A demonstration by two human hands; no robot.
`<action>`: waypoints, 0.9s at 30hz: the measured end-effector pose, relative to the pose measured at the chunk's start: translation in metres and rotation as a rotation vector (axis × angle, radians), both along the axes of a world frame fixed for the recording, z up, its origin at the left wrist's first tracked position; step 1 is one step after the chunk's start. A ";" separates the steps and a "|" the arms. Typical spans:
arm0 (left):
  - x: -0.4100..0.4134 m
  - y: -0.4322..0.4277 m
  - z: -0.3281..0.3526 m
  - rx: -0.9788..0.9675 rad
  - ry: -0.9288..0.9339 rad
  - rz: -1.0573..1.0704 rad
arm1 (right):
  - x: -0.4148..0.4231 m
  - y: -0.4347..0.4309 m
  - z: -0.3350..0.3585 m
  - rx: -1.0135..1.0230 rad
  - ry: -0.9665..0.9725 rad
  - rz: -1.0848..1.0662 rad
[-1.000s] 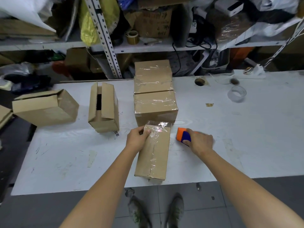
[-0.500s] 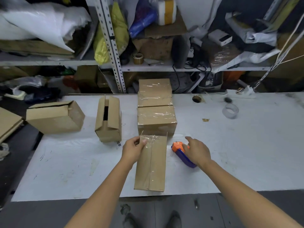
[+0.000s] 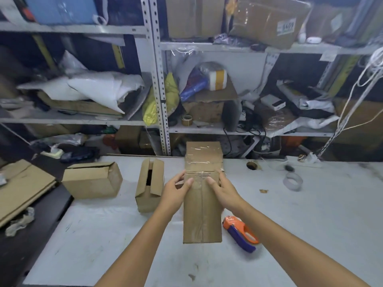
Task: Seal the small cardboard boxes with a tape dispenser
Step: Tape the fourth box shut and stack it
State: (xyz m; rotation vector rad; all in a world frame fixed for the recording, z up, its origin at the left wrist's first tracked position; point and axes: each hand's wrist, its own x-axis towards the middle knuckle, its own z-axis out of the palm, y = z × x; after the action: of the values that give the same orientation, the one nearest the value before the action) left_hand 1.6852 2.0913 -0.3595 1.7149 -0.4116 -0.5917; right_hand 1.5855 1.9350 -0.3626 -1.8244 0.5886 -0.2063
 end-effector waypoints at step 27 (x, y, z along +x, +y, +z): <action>0.016 -0.013 0.044 -0.106 0.047 0.025 | 0.014 0.013 0.047 -0.121 -0.112 0.105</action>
State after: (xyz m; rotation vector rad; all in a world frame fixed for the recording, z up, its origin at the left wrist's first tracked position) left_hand 1.7015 2.0779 -0.3159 1.6000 -0.3813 -0.5813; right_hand 1.5997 1.9479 -0.3155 -1.9405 0.4079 -0.2766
